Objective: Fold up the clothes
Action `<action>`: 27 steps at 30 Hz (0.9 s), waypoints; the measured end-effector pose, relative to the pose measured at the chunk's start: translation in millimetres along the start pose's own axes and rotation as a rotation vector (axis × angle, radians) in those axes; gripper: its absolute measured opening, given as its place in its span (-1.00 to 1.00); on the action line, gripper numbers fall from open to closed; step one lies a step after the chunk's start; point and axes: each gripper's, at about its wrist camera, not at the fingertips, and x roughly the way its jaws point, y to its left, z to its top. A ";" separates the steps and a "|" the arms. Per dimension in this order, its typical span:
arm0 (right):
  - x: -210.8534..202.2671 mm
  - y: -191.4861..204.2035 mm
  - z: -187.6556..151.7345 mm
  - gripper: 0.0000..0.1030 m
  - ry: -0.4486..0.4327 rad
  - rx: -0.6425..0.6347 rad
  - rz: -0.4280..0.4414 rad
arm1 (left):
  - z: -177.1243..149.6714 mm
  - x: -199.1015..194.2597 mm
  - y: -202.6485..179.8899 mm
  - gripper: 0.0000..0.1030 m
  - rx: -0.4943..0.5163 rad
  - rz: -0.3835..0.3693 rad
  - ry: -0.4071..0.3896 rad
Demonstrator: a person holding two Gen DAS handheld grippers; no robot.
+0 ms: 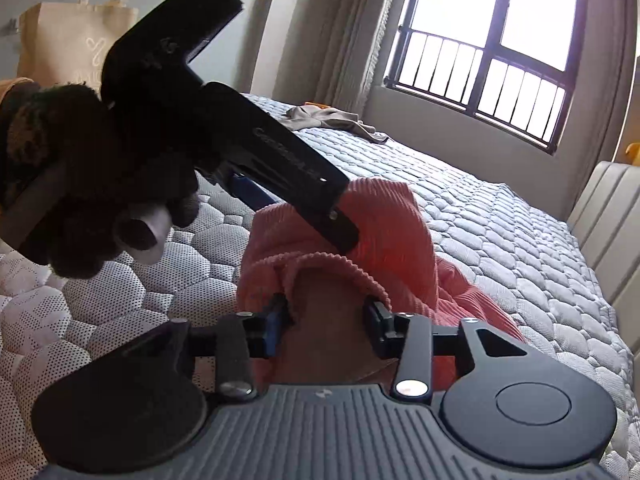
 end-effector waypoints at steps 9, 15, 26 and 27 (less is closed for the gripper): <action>6.7 -61.2 -15.5 -0.77 0.062 0.152 -0.150 | -6.0 -19.3 7.1 0.87 -0.003 -0.057 -0.035; -33.1 -49.7 -7.5 -0.61 -0.027 0.181 -0.056 | -20.2 -7.4 23.5 0.87 -0.036 -0.019 0.009; -23.5 -35.9 -29.1 0.02 0.052 0.548 0.134 | -18.0 7.5 32.3 0.87 -0.152 0.006 0.015; -22.0 -36.1 -28.3 -0.06 0.023 0.564 0.139 | -18.3 6.9 32.6 0.87 -0.157 0.005 0.016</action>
